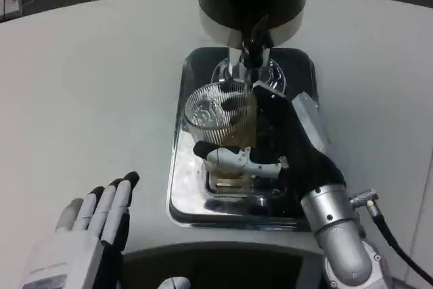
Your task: Grasp the cup under the faucet to collect the drink, then remove the cup.
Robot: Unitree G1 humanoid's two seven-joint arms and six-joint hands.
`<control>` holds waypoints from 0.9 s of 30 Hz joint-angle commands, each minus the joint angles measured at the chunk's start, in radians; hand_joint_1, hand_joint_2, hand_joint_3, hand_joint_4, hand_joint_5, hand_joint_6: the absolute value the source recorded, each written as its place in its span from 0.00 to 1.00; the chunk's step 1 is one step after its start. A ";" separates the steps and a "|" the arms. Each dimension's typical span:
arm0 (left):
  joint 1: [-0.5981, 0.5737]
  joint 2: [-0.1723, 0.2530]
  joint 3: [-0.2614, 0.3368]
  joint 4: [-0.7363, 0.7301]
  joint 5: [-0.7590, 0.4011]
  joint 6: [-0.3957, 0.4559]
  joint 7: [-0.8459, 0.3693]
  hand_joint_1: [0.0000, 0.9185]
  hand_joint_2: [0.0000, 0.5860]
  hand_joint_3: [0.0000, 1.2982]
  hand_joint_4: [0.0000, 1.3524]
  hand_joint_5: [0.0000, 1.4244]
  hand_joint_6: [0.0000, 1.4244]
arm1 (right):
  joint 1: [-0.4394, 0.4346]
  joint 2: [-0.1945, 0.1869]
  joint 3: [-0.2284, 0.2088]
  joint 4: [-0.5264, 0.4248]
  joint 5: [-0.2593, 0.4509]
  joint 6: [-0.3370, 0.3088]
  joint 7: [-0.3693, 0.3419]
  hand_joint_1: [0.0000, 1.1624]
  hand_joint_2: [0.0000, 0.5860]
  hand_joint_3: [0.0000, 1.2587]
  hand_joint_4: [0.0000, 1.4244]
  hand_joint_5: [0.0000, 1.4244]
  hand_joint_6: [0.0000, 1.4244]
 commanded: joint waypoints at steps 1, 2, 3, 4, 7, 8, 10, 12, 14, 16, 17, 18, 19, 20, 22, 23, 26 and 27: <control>0.013 0.004 0.013 -0.016 -0.014 0.005 -0.014 0.00 0.32 0.00 0.00 0.00 0.00 | 0.037 0.018 0.009 -0.002 -0.014 0.002 -0.032 0.91 0.40 0.48 0.54 0.64 0.93; 0.013 0.003 0.013 -0.016 -0.016 0.005 -0.014 0.00 0.32 0.00 0.00 0.00 0.00 | 0.040 0.019 0.006 -0.007 -0.013 0.000 -0.037 0.92 0.40 0.50 0.56 0.66 0.95; 0.012 0.003 0.013 -0.016 -0.017 0.004 -0.015 0.00 0.32 0.00 0.00 0.00 0.00 | 0.041 0.019 0.005 -0.009 -0.012 0.000 -0.040 0.94 0.39 0.53 0.58 0.69 0.97; 0.011 0.003 0.012 -0.015 -0.017 0.003 -0.014 0.00 0.32 0.00 0.00 0.00 0.00 | 0.043 0.019 0.003 -0.013 -0.010 -0.003 -0.044 0.94 0.39 0.55 0.60 0.71 0.99; 0.005 0.004 0.007 -0.010 -0.019 0.002 -0.015 0.00 0.33 0.00 0.00 0.00 0.00 | 0.055 0.013 -0.004 -0.037 -0.008 -0.020 -0.059 0.95 0.38 0.59 0.65 0.75 1.00; 0.003 0.004 0.005 -0.009 -0.020 0.001 -0.015 0.00 0.33 0.00 0.00 0.00 0.00 | 0.060 0.011 -0.006 -0.046 -0.008 -0.024 -0.062 0.96 0.38 0.60 0.66 0.76 1.00; -0.002 0.005 -0.001 -0.005 -0.022 0.000 -0.016 0.00 0.33 0.00 0.00 0.00 0.00 | 0.068 0.009 -0.008 -0.062 -0.006 -0.027 -0.063 0.96 0.37 0.61 0.67 0.78 1.00; -0.007 0.005 -0.007 -0.003 -0.021 -0.001 -0.016 0.00 0.33 0.00 0.00 0.00 0.00 | 0.082 0.008 -0.014 -0.087 -0.001 -0.029 -0.063 0.96 0.36 0.62 0.68 0.79 1.00; -0.009 0.004 -0.012 0.000 -0.020 -0.001 -0.016 0.00 0.33 0.00 0.00 0.00 0.00 | 0.093 0.007 -0.018 -0.106 0.002 -0.030 -0.062 0.96 0.36 0.63 0.68 0.79 1.00; -0.011 0.004 -0.017 0.003 -0.020 -0.001 -0.015 0.00 0.32 0.00 0.00 0.00 0.00 | 0.107 0.008 -0.025 -0.131 0.011 -0.029 -0.055 0.96 0.36 0.64 0.68 0.79 1.00; -0.012 0.004 -0.019 0.004 -0.019 -0.001 -0.015 0.00 0.32 0.00 0.00 0.00 0.00 | 0.115 0.007 -0.027 -0.145 0.014 -0.027 -0.052 0.96 0.36 0.64 0.68 0.79 1.00; -0.014 0.004 -0.023 0.006 -0.019 -0.002 -0.015 0.00 0.32 0.00 0.00 0.00 0.00 | 0.132 0.007 -0.028 -0.168 0.019 -0.026 -0.044 0.96 0.36 0.64 0.68 0.79 1.00; -0.016 0.004 -0.025 0.008 -0.019 -0.003 -0.013 0.00 0.32 0.00 0.00 0.00 0.00 | 0.144 0.007 -0.029 -0.184 0.022 -0.024 -0.039 0.96 0.36 0.64 0.68 0.80 1.00; -0.017 0.004 -0.027 0.010 -0.019 -0.003 -0.012 0.00 0.32 0.00 0.00 0.00 0.00 | 0.160 0.006 -0.029 -0.204 0.025 -0.022 -0.032 0.96 0.36 0.64 0.68 0.80 1.00; -0.022 0.003 -0.031 0.013 -0.019 -0.004 -0.011 0.00 0.32 0.00 0.00 0.00 0.00 | 0.190 0.007 -0.027 -0.244 0.028 -0.017 -0.022 0.96 0.36 0.64 0.68 0.80 1.00; -0.024 0.003 -0.032 0.014 -0.020 -0.004 -0.011 0.00 0.32 0.00 0.00 0.00 0.00 | 0.213 0.008 -0.023 -0.269 0.030 -0.017 -0.015 0.96 0.36 0.64 0.68 0.80 1.00; -0.029 0.004 -0.036 0.015 -0.021 -0.005 -0.009 0.00 0.32 0.00 0.00 0.00 0.00 | 0.262 0.015 -0.018 -0.323 0.039 -0.007 0.005 0.96 0.36 0.64 0.69 0.81 1.00; -0.029 0.003 -0.036 0.015 -0.022 -0.006 -0.008 0.00 0.32 0.00 0.00 0.00 0.00 | 0.276 0.018 -0.017 -0.338 0.042 -0.004 0.011 0.96 0.36 0.64 0.69 0.81 1.00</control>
